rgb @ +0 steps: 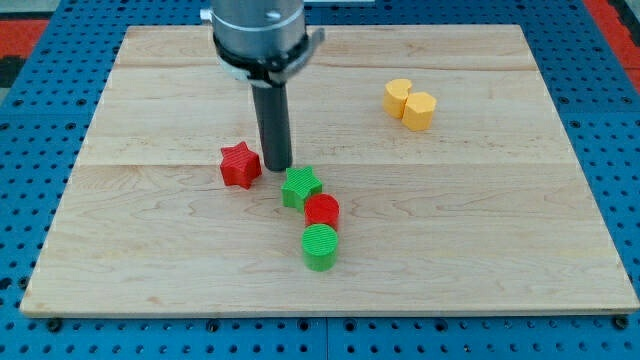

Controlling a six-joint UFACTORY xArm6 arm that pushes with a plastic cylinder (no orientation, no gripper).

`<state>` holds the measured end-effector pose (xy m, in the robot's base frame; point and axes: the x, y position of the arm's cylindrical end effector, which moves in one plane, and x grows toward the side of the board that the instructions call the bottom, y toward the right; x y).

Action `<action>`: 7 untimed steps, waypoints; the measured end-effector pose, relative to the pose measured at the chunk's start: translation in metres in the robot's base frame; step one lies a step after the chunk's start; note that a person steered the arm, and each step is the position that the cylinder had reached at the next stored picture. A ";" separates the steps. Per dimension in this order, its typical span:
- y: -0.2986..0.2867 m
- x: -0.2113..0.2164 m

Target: Slide the red star towards the top side

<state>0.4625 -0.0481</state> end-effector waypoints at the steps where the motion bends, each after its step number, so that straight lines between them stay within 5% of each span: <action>1: -0.048 0.019; 2: -0.094 0.011; 3: -0.099 -0.014; 5: -0.083 0.001; 7: -0.109 -0.050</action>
